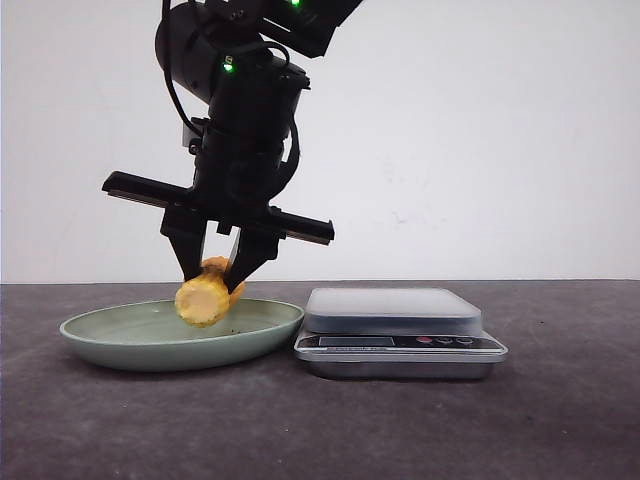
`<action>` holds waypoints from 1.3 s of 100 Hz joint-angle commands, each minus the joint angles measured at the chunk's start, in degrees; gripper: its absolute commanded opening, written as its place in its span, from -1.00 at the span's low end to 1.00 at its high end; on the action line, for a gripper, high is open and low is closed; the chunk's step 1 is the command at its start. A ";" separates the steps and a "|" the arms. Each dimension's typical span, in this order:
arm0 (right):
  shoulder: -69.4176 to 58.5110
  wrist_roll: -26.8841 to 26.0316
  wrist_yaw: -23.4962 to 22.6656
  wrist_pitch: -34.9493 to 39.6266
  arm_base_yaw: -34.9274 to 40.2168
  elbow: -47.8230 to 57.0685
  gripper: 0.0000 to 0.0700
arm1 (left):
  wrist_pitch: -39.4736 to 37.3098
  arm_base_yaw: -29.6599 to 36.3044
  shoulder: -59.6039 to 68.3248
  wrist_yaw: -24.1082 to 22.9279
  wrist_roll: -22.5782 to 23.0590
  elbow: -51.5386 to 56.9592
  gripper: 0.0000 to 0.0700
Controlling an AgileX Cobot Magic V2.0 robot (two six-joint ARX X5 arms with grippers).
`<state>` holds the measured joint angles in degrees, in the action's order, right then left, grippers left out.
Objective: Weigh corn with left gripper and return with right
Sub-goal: 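Lower the corn onto the plate and open the right gripper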
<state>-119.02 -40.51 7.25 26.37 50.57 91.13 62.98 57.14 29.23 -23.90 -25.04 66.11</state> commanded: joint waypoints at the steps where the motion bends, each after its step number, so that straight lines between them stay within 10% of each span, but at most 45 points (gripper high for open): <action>1: -2.03 0.85 0.20 -0.63 0.61 1.49 -0.98 | 0.11 0.61 0.20 -0.28 -0.13 0.68 0.59; 69: -4.37 1.75 -0.76 -0.83 1.60 1.49 -0.96 | 0.50 0.61 0.20 -0.31 -0.11 0.68 0.59; 88: -4.61 1.77 -0.79 -1.01 1.84 1.49 -0.25 | 0.48 0.61 0.17 -0.31 -0.11 0.68 0.59; 130: -3.67 2.36 -0.37 -1.20 1.92 1.57 0.34 | 0.55 0.61 0.17 -0.31 -0.11 0.68 0.59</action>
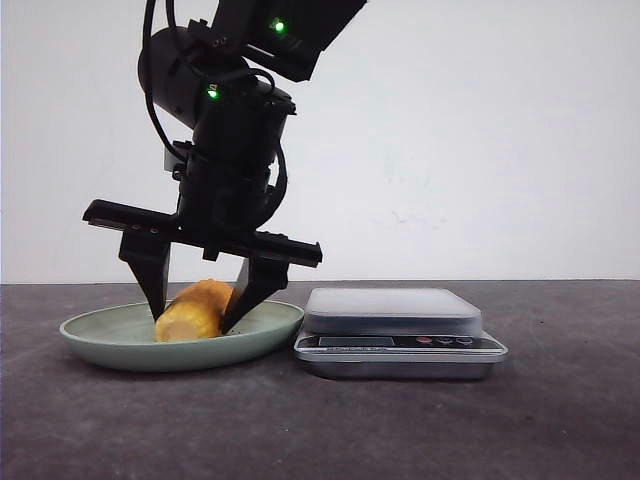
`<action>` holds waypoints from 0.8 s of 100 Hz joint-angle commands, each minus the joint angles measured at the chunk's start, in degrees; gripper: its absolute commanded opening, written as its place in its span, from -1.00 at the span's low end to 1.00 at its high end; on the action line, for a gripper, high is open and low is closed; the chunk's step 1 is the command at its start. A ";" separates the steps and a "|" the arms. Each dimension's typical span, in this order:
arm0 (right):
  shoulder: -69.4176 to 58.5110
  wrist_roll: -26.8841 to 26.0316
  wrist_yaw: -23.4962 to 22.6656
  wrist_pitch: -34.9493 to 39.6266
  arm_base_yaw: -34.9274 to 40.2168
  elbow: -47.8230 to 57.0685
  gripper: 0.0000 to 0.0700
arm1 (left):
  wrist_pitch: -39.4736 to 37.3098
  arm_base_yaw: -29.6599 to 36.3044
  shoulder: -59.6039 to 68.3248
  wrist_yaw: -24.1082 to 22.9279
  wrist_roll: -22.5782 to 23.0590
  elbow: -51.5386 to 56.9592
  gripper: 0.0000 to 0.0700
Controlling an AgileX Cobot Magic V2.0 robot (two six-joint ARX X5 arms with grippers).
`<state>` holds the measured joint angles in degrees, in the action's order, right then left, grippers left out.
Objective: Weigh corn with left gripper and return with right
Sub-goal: 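Lower the corn onto the plate and open the right gripper, then raise the right gripper away from the plate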
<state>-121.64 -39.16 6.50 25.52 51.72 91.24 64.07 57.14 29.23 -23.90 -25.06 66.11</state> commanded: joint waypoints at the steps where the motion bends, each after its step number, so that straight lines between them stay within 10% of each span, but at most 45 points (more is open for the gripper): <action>1: -0.94 1.14 0.42 -0.37 0.79 1.46 0.35 | -0.55 0.61 0.17 -0.31 -0.09 0.68 0.59; 36: 9.40 7.63 4.87 2.56 1.84 1.46 0.41 | -0.44 0.61 0.17 -0.52 -0.09 0.68 0.59; 80: 43.87 19.34 25.24 23.93 9.97 1.46 0.41 | 0.39 0.61 0.17 -1.68 -0.09 0.68 0.59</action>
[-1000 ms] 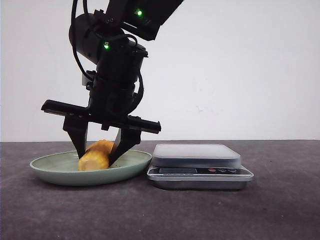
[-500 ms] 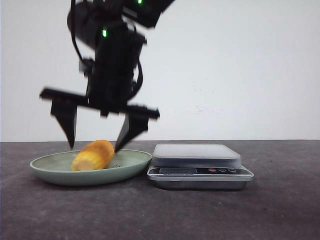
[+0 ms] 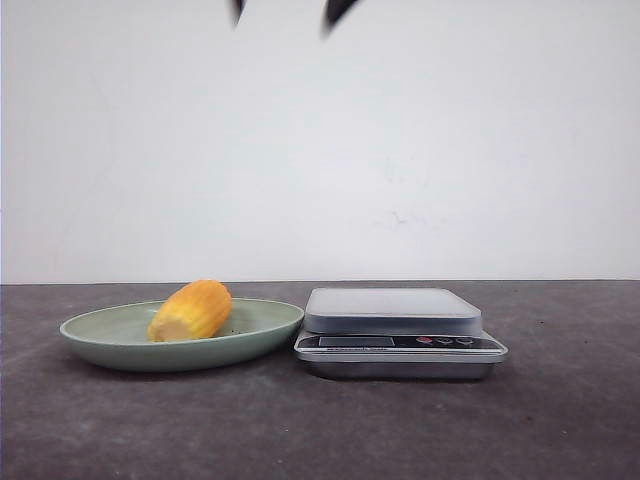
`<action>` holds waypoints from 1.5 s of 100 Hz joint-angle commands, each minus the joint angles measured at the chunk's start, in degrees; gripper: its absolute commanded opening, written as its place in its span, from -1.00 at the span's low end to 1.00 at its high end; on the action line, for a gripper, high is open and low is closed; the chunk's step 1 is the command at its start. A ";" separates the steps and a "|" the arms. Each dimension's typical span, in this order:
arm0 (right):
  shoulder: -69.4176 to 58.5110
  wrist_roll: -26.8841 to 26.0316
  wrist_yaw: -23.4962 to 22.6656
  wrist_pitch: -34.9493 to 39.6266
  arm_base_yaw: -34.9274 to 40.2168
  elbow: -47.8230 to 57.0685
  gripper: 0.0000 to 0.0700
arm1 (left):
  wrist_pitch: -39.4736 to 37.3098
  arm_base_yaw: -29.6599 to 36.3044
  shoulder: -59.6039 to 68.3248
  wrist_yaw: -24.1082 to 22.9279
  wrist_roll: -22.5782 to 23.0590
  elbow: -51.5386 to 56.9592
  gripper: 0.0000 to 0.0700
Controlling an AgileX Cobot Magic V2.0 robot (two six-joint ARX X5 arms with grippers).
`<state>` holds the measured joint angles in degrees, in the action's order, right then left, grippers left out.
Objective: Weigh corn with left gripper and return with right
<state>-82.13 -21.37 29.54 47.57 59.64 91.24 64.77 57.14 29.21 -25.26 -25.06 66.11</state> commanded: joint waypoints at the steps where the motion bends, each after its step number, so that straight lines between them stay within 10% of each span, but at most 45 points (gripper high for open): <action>1: 5.22 1.57 2.64 2.29 2.43 1.46 0.41 | -0.31 0.61 0.20 -0.35 -0.09 0.68 0.59; 61: 42.38 -7.10 23.47 30.88 23.06 1.33 0.41 | -3.65 0.63 0.24 -2.23 -0.70 0.68 0.58; 81: 42.99 -2.97 23.65 30.08 23.08 1.33 0.29 | -3.48 0.61 0.22 -2.40 -0.72 0.68 0.32; 96: 42.86 -0.92 22.77 27.47 23.08 1.33 -0.99 | -3.52 0.61 0.22 -2.40 -0.72 0.68 -1.00; 150: 42.88 16.74 7.21 6.05 24.63 -1.95 -0.97 | -12.66 0.63 0.22 0.79 4.87 0.07 -0.97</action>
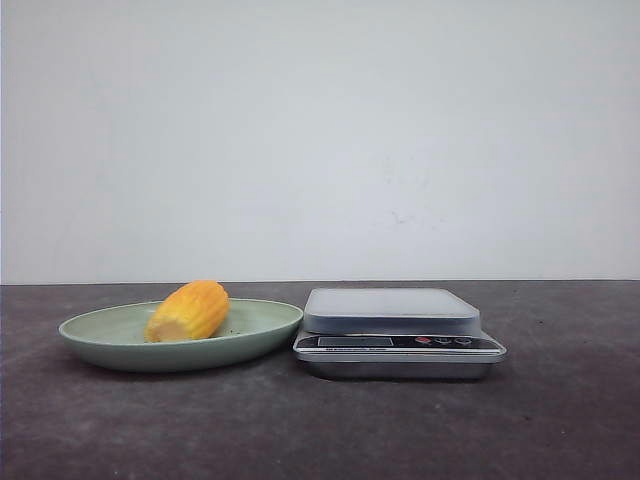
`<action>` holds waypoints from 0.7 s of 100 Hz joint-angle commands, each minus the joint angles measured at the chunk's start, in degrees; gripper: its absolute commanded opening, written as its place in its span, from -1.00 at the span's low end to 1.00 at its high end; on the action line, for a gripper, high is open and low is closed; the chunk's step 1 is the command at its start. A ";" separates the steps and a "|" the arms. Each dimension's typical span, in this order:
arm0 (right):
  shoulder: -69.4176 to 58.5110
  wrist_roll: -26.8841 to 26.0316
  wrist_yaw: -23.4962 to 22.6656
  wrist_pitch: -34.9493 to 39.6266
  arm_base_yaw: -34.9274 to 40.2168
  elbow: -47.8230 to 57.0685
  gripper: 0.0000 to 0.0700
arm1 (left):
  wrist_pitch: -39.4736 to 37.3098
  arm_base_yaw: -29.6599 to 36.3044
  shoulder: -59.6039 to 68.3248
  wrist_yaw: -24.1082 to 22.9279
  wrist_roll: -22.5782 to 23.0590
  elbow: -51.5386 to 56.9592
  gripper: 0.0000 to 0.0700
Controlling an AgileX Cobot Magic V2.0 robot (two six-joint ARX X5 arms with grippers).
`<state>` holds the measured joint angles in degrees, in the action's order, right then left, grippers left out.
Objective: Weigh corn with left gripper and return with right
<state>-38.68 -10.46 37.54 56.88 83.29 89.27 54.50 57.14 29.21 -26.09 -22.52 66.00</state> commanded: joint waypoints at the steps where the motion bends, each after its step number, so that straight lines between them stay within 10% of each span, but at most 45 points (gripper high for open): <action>1: -0.57 6.19 -1.01 -3.91 0.96 -0.22 -0.97 | -2.84 0.63 0.22 1.99 2.40 0.07 -0.97; 70: -0.57 15.98 -11.76 -32.33 0.92 -19.17 -0.97 | -20.17 0.63 1.22 8.55 6.47 -7.67 -0.97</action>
<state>-38.76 5.78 25.71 25.06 83.31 70.15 34.20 57.17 29.91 -17.76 -17.08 57.78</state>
